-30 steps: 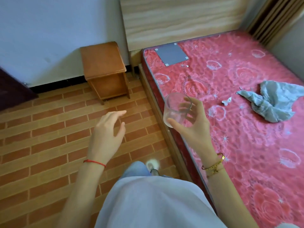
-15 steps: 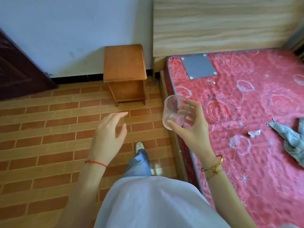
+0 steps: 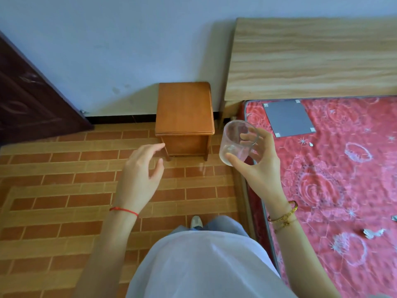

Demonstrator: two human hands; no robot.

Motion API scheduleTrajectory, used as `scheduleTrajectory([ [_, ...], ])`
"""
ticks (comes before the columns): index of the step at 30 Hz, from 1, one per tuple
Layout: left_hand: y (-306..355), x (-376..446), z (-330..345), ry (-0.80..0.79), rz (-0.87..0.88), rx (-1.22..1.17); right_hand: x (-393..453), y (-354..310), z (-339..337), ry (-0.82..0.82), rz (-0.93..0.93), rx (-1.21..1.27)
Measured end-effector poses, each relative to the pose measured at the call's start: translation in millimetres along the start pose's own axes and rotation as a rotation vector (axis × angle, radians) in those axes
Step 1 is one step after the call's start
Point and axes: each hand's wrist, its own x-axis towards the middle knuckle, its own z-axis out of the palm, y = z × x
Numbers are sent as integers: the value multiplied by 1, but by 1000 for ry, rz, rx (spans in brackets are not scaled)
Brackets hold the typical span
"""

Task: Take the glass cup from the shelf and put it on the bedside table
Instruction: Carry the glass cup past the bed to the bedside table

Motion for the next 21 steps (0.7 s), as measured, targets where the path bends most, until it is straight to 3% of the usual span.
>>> scheduleTrajectory([
  [21,-55,212,20,7,-82,11,223,25,91,-60,32,-40],
])
